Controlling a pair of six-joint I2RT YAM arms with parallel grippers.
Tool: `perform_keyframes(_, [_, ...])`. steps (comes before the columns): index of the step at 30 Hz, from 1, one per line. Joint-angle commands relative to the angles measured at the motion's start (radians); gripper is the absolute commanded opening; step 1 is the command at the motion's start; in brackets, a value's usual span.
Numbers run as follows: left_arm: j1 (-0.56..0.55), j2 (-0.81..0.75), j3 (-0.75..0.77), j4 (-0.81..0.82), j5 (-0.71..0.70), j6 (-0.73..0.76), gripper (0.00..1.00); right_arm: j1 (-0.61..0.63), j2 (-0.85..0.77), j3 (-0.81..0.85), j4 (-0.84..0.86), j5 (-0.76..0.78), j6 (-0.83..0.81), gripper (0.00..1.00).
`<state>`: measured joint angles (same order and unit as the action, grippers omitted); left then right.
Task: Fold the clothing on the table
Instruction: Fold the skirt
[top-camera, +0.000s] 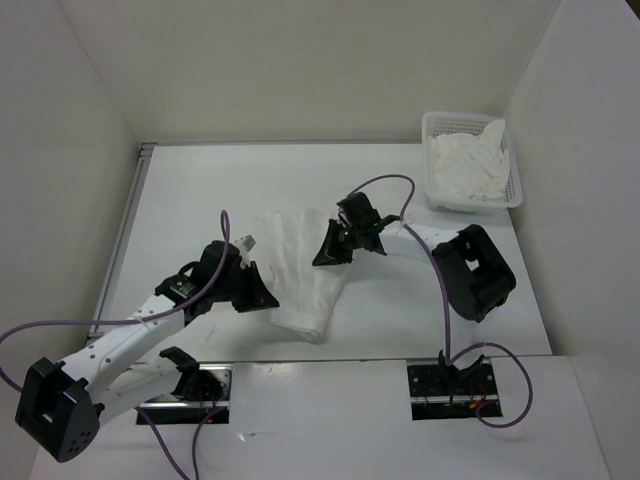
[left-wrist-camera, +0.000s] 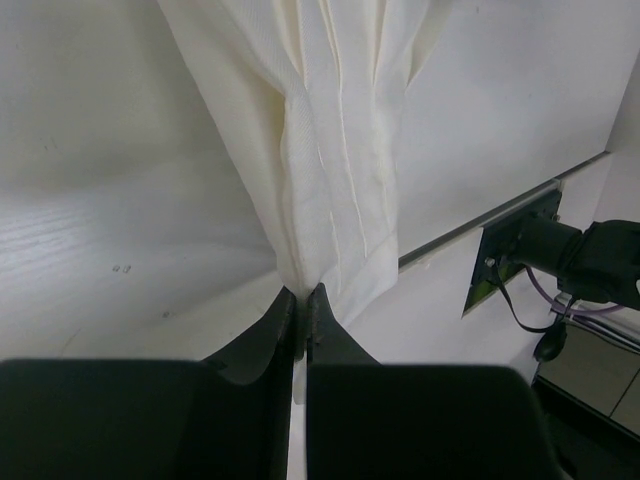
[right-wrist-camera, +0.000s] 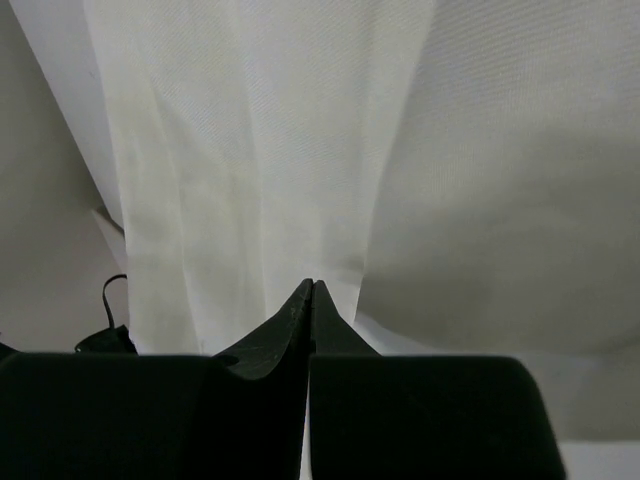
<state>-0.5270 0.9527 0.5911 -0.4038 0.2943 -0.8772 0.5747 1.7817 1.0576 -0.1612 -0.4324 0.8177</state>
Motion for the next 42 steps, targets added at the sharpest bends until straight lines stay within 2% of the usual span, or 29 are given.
perform_keyframes(1, [0.001, -0.026, -0.019, 0.002, 0.026, -0.039, 0.00, 0.017, 0.066, 0.064, 0.114, -0.071, 0.032, 0.00])
perform_keyframes(8, [0.001, -0.003, -0.028, 0.011, 0.035, -0.039, 0.00, 0.059, 0.157, 0.133, 0.198, -0.138, 0.080, 0.00])
perform_keyframes(16, [0.001, 0.006, -0.028, 0.020, 0.035, -0.039, 0.00, 0.059, 0.206, 0.133, 0.262, -0.147, 0.107, 0.00])
perform_keyframes(20, [0.001, -0.005, -0.008, 0.020, 0.057, -0.039, 0.00, 0.050, 0.246, 0.143, 0.226, -0.060, 0.074, 0.00])
perform_keyframes(24, [0.001, -0.005, 0.016, 0.008, 0.066, -0.039, 0.00, 0.031, 0.298, 0.153, 0.216, -0.081, 0.063, 0.00])
perform_keyframes(34, [0.001, -0.055, 0.122, 0.028, 0.155, -0.091, 0.00, 0.042, 0.309, 0.032, 0.216, -0.048, 0.052, 0.00])
perform_keyframes(38, [0.001, -0.055, 0.185, 0.042, 0.155, -0.109, 0.00, 0.086, 0.298, -0.028, 0.226, -0.060, 0.052, 0.00])
perform_keyframes(42, [0.001, 0.027, 0.228, 0.085, 0.155, -0.109, 0.00, 0.163, 0.257, -0.096, 0.226, -0.069, 0.061, 0.00])
